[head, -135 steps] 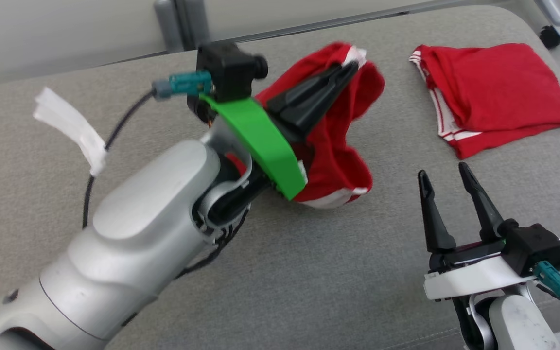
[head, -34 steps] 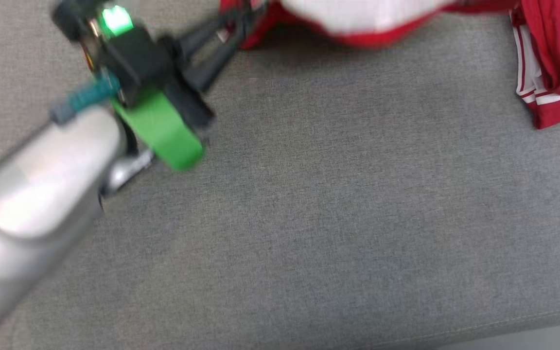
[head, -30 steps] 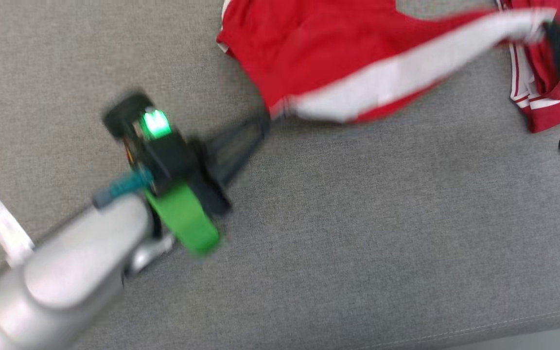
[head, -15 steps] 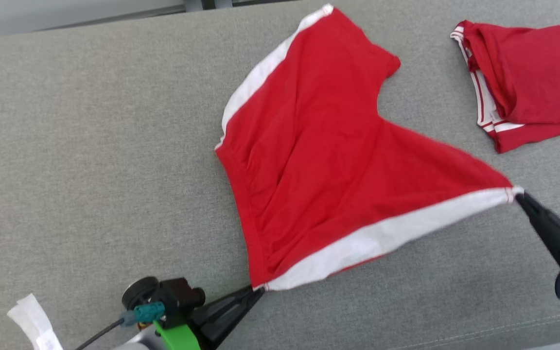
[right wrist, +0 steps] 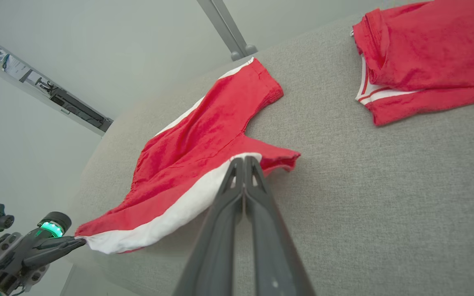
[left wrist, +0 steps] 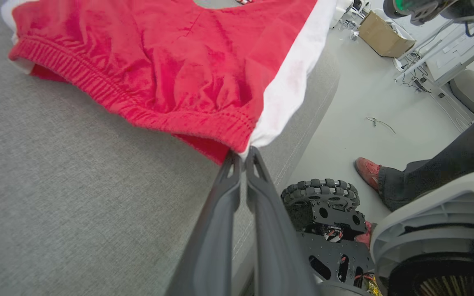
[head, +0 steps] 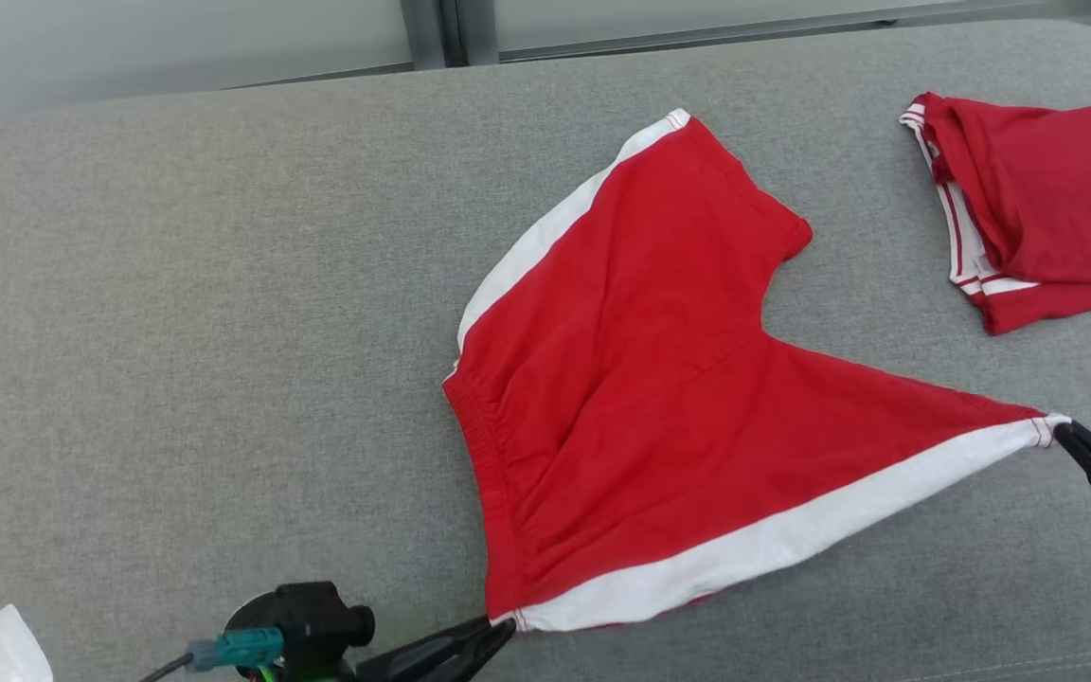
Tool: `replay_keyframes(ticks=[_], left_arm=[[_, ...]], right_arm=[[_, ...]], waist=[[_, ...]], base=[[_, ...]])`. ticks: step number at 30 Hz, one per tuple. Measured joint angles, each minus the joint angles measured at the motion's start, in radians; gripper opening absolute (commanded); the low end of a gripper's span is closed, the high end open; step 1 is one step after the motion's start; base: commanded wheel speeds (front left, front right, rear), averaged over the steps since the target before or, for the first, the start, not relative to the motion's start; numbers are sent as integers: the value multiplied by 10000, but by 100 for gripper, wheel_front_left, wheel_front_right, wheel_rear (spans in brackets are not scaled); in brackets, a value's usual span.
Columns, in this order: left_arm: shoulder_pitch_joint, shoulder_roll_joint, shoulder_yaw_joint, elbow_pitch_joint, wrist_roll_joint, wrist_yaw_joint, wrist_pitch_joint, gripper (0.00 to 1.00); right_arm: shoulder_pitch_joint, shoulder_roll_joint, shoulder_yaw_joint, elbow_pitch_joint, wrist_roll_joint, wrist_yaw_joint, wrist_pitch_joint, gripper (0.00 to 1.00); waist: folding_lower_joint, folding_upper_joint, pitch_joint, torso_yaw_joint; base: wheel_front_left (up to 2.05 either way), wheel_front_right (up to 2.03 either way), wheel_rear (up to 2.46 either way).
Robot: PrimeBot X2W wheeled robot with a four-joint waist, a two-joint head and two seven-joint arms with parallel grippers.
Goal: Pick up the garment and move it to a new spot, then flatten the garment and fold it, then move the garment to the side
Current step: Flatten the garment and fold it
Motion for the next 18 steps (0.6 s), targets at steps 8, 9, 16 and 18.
replay_keyframes(ticks=[8, 9, 16, 18], left_arm=[[-645, -500, 416, -493, -1584, 0, -525, 0], [-767, -640, 479, -474, -1774, 0, -596, 0], [-1190, -1459, 1519, -495, -4240, 0, -731, 0], [-1249, -1542, 1900, -466, -4844, 0, -744, 0]], right_arm=[[-1389, 205, -198, 376, 240, 0, 838, 0], [-1777, 267, -151, 495, 253, 0, 1081, 0], [-4633, 913, 303, 1841, 502, 2, 2748, 0], [-5397, 1074, 403, 2345, 508, 0, 3129, 0]], waist=[[0, 0, 262, 416], [0, 0, 340, 474], [0, 0, 924, 880], [0, 0, 1088, 1002]], base=[[0, 0, 0], [0, 0, 0], [0, 0, 0], [0, 0, 0]])
